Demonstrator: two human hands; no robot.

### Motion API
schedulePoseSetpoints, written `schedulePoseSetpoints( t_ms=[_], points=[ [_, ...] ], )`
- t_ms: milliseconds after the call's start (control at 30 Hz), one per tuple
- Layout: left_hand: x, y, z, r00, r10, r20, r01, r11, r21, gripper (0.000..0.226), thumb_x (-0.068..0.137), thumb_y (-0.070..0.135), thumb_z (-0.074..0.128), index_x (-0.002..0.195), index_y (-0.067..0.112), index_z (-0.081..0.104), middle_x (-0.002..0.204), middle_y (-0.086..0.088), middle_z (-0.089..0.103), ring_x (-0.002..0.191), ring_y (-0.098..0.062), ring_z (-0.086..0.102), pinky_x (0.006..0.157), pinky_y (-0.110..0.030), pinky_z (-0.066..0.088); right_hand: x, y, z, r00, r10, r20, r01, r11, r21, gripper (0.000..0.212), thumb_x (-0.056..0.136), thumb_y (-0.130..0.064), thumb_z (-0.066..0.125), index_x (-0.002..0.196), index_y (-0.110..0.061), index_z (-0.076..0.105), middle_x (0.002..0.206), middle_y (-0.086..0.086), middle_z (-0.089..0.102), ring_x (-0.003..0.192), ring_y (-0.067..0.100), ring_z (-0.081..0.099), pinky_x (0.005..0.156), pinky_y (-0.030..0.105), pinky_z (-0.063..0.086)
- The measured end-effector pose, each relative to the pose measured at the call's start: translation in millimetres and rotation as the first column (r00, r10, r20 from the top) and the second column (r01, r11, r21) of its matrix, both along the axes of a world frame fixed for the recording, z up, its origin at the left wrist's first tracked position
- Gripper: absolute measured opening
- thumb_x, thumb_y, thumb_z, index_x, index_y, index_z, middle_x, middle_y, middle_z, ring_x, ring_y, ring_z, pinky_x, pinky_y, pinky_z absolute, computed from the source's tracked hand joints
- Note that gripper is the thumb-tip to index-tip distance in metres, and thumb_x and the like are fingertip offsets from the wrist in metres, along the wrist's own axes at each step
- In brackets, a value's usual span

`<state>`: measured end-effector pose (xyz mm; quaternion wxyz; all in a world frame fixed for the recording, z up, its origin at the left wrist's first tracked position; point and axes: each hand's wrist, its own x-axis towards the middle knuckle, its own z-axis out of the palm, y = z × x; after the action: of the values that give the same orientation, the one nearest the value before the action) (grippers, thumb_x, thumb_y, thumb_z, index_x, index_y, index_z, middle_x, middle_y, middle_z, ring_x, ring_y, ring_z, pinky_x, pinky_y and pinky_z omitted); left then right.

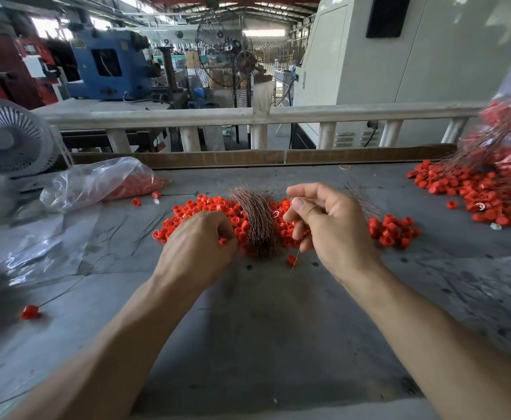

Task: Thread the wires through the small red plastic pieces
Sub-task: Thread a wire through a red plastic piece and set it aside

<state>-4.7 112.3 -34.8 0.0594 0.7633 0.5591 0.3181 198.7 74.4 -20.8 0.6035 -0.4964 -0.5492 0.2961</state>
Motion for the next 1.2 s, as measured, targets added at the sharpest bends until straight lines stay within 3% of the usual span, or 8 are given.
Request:
schedulePoseSetpoints(
  t_ms=[67,167,267,400,600,767,933,1200],
  points=[
    [0,0,2,0.994,0.006,0.109,-0.007,1.0,0.007,0.017,0.082,0.018,0.073,0.072,0.028,0.063,0.065,0.013,0.062,0.064,-0.003,0.06,0.046,-0.012,0.037,0,-2,1,1.0,0.002,0.007,-0.002,1.0,0.003,0.014,0.101,-0.008,0.058,0.103,-0.019,0.067,0.079,0.003,0.073,0.056,0.013,0.06,0.043,0.027,0.048],
    [5,-2,6,0.927,-0.048,0.371,0.062,0.998,-0.028,0.02,0.081,0.013,0.077,0.079,0.029,0.066,0.072,0.016,0.069,0.063,-0.001,0.065,0.051,-0.011,0.045,0,-5,3,1.0,0.011,0.016,-0.012,1.0,0.006,0.01,0.1,-0.008,0.06,0.1,-0.015,0.066,0.079,0.005,0.074,0.056,0.014,0.06,0.043,0.028,0.048],
    [11,-7,9,0.744,-0.12,0.658,0.234,0.968,-0.088,0.027,0.081,0.003,0.081,0.096,0.023,0.07,0.085,0.003,0.076,0.078,-0.014,0.073,0.069,-0.024,0.057,-2,-7,4,0.999,0.028,0.036,-0.028,0.999,0.016,0.011,0.099,-0.007,0.061,0.096,-0.014,0.068,0.075,0.005,0.073,0.055,0.014,0.058,0.042,0.027,0.047],
    [15,-11,11,0.518,-0.126,0.846,0.42,0.899,-0.124,0.027,0.082,-0.007,0.077,0.101,0.012,0.075,0.085,-0.006,0.077,0.078,-0.019,0.074,0.072,-0.023,0.057,-4,-8,3,0.994,0.074,0.085,-0.078,0.996,0.036,0.01,0.097,-0.009,0.065,0.092,-0.016,0.071,0.071,0.006,0.072,0.052,0.012,0.056,0.043,0.023,0.044],
    [16,-12,12,0.39,-0.12,0.913,0.536,0.836,-0.119,0.031,0.077,-0.004,0.075,0.096,0.018,0.082,0.091,-0.009,0.074,0.088,-0.022,0.071,0.087,-0.032,0.059,-7,-8,0,0.981,0.139,0.131,-0.141,0.99,0.002,0.011,0.095,-0.016,0.068,0.088,-0.024,0.072,0.067,0.001,0.07,0.052,0.007,0.054,0.046,0.021,0.042],
    [16,-14,14,0.358,-0.146,0.922,0.577,0.811,-0.095,0.032,0.068,0.007,0.076,0.097,0.019,0.082,0.092,-0.009,0.073,0.088,-0.022,0.072,0.085,-0.028,0.058,-8,-10,1,0.972,0.114,0.206,-0.123,0.992,0.033,0.012,0.094,-0.018,0.069,0.086,-0.027,0.072,0.068,-0.002,0.071,0.053,0.001,0.058,0.05,0.014,0.042],
    [18,-14,13,0.337,-0.172,0.926,0.601,0.796,-0.07,0.031,0.071,0.004,0.075,0.099,0.016,0.08,0.098,-0.014,0.07,0.09,-0.024,0.071,0.083,-0.029,0.059,-8,-11,2,0.967,0.09,0.237,-0.106,0.993,0.054,0.012,0.094,-0.015,0.07,0.087,-0.024,0.072,0.069,0.004,0.07,0.069,0.028,0.067,0.066,0.041,0.055],
    [18,-17,14,0.35,-0.2,0.915,0.603,0.796,-0.057,0.025,0.075,0.007,0.073,0.098,0.016,0.079,0.094,-0.011,0.073,0.089,-0.023,0.072,0.081,-0.029,0.06,-8,-11,2,0.962,0.077,0.263,-0.098,0.993,0.069,0.013,0.093,-0.015,0.071,0.085,-0.025,0.073,0.068,0.004,0.069,0.068,0.027,0.065,0.065,0.043,0.054]
  ],
)
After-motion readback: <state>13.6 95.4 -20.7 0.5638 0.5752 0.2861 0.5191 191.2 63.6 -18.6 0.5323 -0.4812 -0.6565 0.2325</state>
